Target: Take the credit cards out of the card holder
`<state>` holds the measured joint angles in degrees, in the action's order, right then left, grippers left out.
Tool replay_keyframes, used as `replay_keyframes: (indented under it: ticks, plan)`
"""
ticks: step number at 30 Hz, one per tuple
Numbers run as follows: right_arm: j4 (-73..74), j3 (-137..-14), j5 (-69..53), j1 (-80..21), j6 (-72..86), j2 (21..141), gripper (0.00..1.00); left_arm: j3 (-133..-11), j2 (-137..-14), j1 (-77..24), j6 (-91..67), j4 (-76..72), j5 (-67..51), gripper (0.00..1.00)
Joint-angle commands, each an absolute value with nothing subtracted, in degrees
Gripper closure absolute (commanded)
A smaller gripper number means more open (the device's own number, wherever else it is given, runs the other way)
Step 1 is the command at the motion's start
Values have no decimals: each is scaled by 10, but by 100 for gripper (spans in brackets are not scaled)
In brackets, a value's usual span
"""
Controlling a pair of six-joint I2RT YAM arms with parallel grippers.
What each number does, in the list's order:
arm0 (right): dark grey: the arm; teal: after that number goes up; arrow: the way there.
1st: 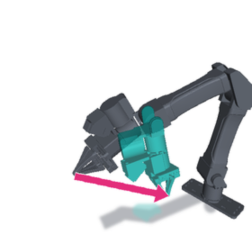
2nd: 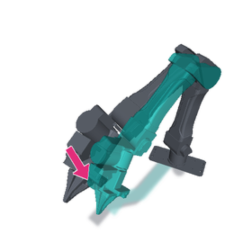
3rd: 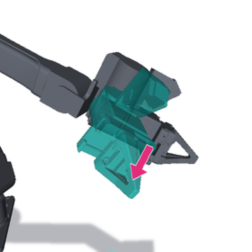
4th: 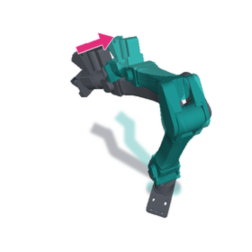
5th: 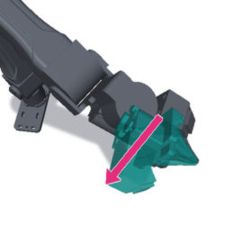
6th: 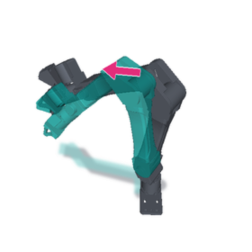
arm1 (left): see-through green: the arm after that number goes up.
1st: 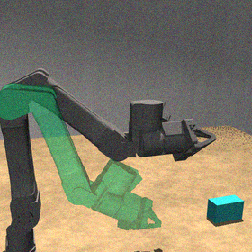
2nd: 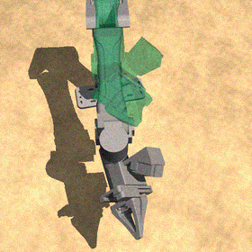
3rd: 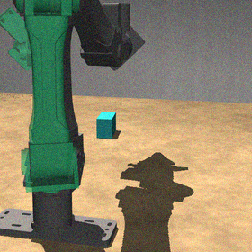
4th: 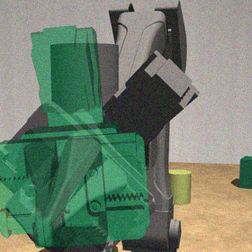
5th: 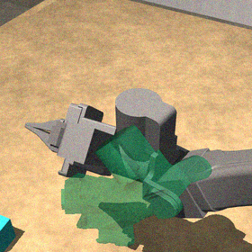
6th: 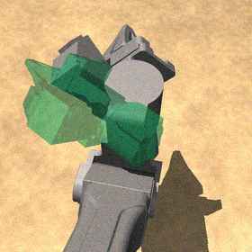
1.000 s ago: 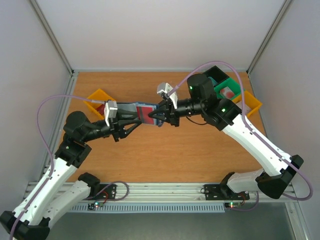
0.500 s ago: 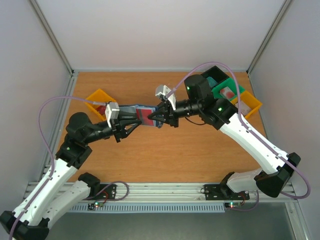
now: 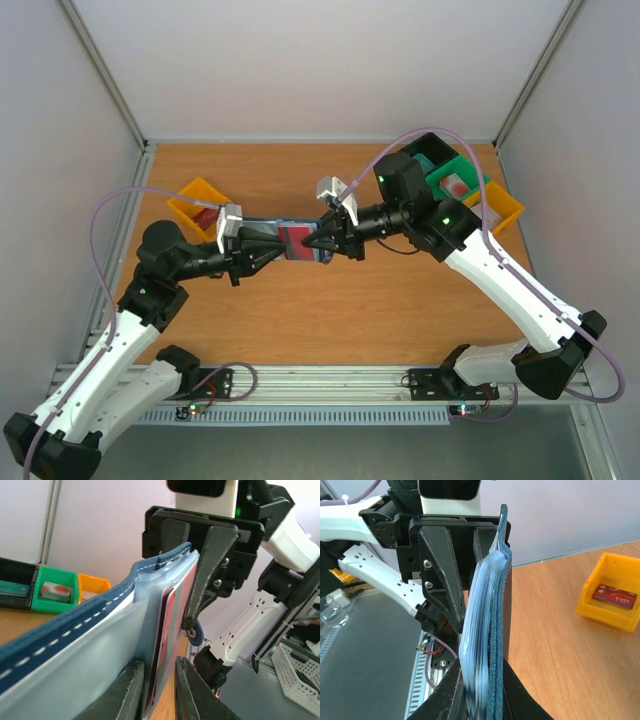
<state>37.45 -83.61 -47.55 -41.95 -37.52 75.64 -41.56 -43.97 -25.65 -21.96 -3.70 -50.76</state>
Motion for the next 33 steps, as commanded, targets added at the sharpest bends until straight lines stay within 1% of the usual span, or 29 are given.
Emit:
replay_keyframes:
  ticks: [1,3,5,6,7,10,12,17,18,19,20,21,23,29,33]
  plan:
    - [319,-806,-555,-439,-398,791,96,-442,-445,-288,-198,-125,-593,82]
    - [342,-816,-532,-438,-406,807,95,-441,-447,-282,-200,-128,-579,82]
    - [366,-832,-539,-439,-406,821,95,-449,-453,-275,-204,-133,-570,83]
    - [368,-833,-550,-440,-406,823,95,-454,-455,-273,-203,-133,-569,79]
    - [364,-829,-555,-441,-405,820,95,-459,-456,-271,-195,-131,-566,72]
    - [347,-810,-568,-448,-403,807,95,-471,-459,-260,-186,-127,-551,64]
    - [349,-806,-575,-454,-405,804,95,-477,-461,-252,-182,-125,-540,61]
    - [345,-794,-586,-457,-405,795,93,-480,-459,-246,-160,-108,-539,61]
    - [349,-795,-589,-457,-407,796,93,-480,-459,-246,-154,-107,-540,62]
    - [354,-797,-593,-457,-411,797,93,-481,-458,-246,-149,-105,-540,65]
    - [356,-799,-597,-457,-411,801,93,-481,-459,-246,-145,-105,-543,71]
    - [355,-801,-600,-457,-409,803,93,-482,-460,-247,-142,-108,-548,79]
    - [338,-798,-609,-457,-395,805,93,-480,-462,-251,-150,-113,-555,99]
    - [295,-779,-623,-432,-370,774,92,-451,-430,-241,-173,-87,-553,100]
    - [324,-778,-616,-406,-367,771,85,-434,-411,-233,-193,-82,-545,100]
